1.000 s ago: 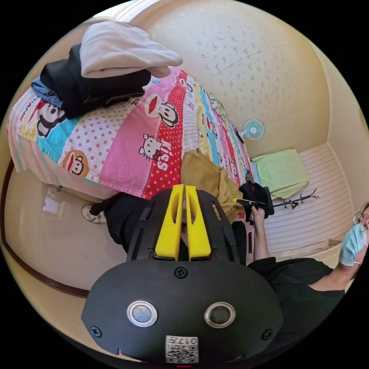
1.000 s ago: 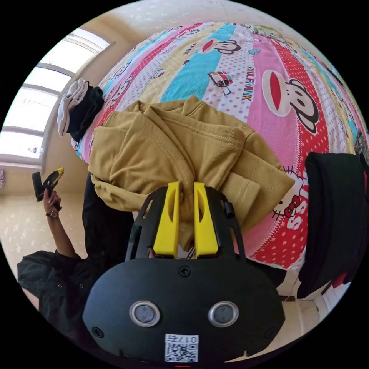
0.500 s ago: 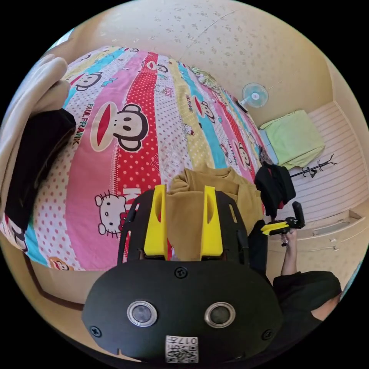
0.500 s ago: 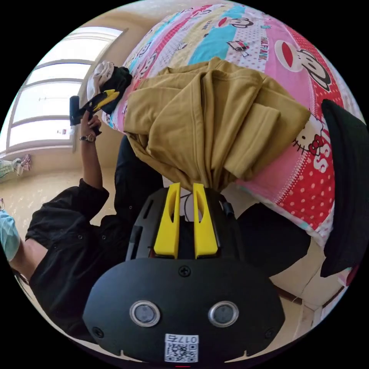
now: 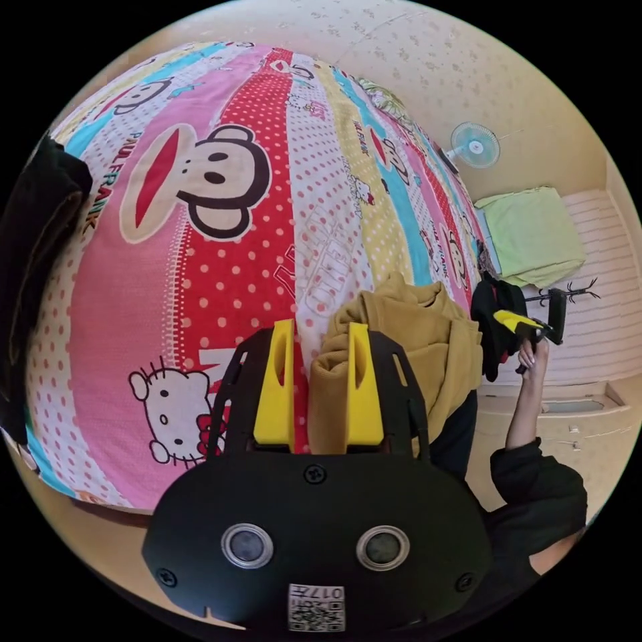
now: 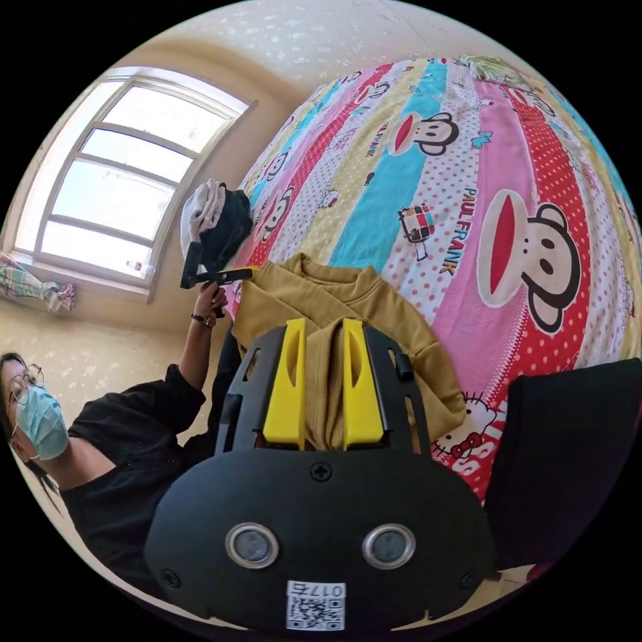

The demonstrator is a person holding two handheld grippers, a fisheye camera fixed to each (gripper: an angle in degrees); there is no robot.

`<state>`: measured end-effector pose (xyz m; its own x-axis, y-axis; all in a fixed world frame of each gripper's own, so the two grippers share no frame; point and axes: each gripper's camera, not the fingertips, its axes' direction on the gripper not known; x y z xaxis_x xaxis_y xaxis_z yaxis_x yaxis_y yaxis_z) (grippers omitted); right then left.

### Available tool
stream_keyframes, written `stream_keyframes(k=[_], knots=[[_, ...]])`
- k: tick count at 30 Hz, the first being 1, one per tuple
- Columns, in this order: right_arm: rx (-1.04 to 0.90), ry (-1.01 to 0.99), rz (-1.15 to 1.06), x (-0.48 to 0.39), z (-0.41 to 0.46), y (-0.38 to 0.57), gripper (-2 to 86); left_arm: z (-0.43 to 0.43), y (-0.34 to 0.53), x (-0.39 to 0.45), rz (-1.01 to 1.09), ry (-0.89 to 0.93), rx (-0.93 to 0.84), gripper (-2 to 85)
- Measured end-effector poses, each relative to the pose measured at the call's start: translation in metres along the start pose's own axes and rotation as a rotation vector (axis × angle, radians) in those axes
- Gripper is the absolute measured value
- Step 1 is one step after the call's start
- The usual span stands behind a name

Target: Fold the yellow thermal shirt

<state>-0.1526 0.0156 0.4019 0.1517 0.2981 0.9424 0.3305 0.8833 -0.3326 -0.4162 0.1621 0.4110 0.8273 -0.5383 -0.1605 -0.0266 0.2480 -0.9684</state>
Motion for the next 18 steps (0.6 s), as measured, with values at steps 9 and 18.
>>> stream_keyframes(k=[9, 18], knots=[[-0.174, 0.232, 0.134, 0.020, 0.058, -0.018, 13.1, 0.001, 0.033, -0.015, 0.013, 0.191, -0.078, 6.4], [-0.207, 0.589, 0.071, -0.093, 0.049, 0.056, 4.0, -0.060, 0.128, -0.012, 0.070, 0.492, 0.163, 4.3]])
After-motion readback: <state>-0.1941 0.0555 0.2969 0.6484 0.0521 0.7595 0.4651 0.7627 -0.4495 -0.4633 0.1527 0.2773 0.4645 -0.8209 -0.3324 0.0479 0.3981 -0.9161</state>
